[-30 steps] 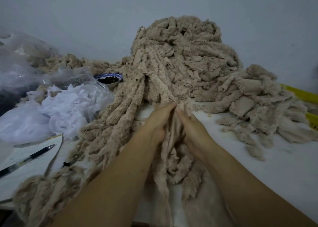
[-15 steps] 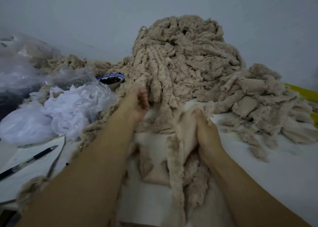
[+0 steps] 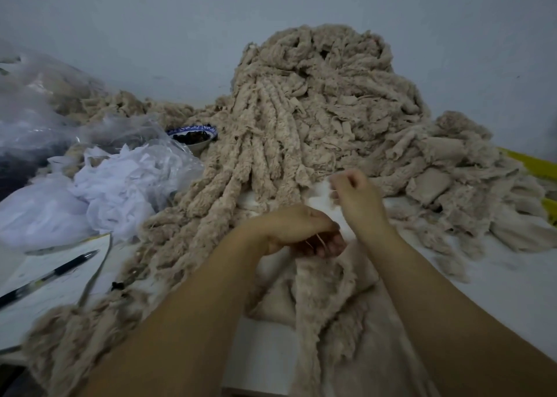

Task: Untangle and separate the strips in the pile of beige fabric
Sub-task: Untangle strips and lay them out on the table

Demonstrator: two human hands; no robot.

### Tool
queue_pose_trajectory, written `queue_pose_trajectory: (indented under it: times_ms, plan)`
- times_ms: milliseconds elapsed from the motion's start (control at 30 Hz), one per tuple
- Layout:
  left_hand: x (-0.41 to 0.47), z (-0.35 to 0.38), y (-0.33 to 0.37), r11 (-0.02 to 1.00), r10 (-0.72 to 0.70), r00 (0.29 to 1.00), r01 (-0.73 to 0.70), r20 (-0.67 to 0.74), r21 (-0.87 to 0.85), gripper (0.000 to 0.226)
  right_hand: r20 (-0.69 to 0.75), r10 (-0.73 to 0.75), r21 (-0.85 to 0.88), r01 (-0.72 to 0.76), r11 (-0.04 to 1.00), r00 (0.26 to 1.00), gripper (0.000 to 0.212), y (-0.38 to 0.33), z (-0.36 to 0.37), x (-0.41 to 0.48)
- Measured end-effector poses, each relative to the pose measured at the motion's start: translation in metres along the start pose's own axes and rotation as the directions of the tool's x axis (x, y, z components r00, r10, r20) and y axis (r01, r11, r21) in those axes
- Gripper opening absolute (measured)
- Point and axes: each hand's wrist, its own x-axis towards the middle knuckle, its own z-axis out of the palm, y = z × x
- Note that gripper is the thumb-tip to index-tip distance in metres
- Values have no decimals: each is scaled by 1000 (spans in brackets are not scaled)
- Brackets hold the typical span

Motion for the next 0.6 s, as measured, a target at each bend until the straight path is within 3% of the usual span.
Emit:
queue_pose_trajectory:
  times_ms: [67,167,233,300,367,433,500,600]
  plan:
    - [3,-14,2,997,-20,977,5,-211,-73,28,114,70,96,-81,992,991,19,3,15,-4]
    - [7,-38,-4,942,-160,805,-48,-572,-331,29,-19,105,107,-102,989,994,23,20,25,-26]
    - [16,-41,-2,879,-239,710,-133,-663,-459,31,-102,119,161,-102,982,988,23,26,29,-45]
    - [35,-32,13,796,-269,665,-254,-697,-550,33,-134,163,200,-135,971,977,23,30,34,-67]
    - [56,-16,35,753,-208,651,-369,-730,-544,32,-157,233,258,-188,948,960,24,29,35,-81]
    - [73,3,48,775,-131,616,-424,-777,-468,31,-208,321,336,-240,911,924,26,23,25,-70]
    - [81,24,43,852,-80,533,-402,-842,-335,30,-194,373,420,-267,868,907,28,20,8,-42]
    - [78,46,13,931,10,447,-331,-895,-155,31,-58,341,371,-297,880,938,30,21,-4,-7]
